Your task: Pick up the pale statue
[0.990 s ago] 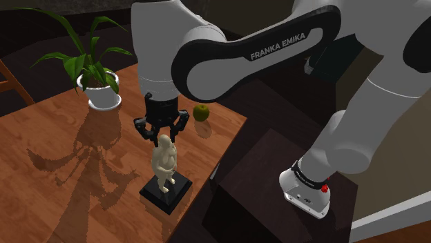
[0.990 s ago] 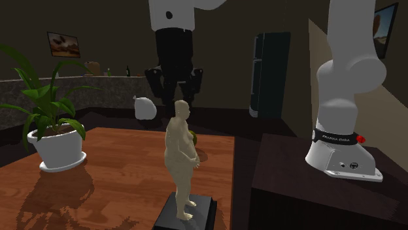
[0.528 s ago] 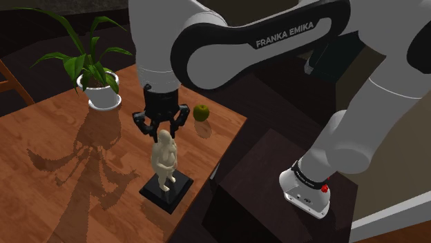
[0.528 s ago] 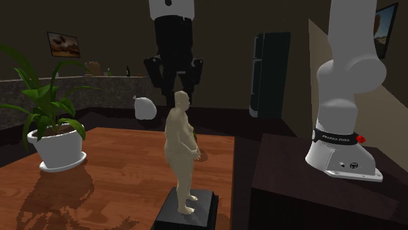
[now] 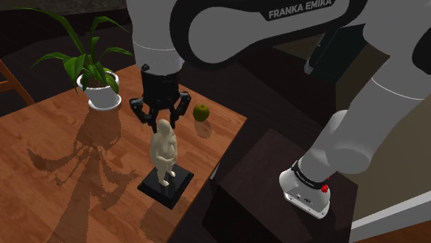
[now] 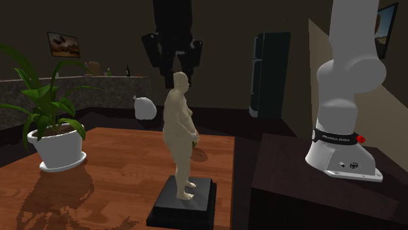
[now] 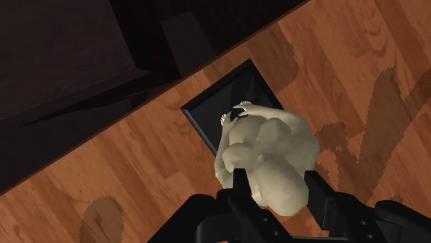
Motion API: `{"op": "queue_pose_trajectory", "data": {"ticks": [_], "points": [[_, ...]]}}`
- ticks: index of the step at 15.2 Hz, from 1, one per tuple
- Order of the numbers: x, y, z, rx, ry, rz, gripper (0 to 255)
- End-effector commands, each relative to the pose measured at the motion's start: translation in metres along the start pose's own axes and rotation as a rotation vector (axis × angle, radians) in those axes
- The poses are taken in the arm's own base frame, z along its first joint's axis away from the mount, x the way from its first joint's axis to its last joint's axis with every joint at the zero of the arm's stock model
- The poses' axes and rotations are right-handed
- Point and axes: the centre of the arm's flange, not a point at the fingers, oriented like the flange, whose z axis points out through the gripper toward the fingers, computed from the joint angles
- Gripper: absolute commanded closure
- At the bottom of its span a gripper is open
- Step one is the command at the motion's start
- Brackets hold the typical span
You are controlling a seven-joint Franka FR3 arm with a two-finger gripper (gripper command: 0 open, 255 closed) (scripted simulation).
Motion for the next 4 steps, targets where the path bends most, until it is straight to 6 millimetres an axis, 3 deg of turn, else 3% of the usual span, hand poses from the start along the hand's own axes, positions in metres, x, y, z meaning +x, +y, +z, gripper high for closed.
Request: {"op": "queue_pose_trajectory", "data": {"ticks": [1,4], "points": [[-0.0009,0.0006,-0.0118,0.001,0.001,0.0,255],[-0.0013,0.0007,-0.0179,0.001,0.001,0.0,255]]}}
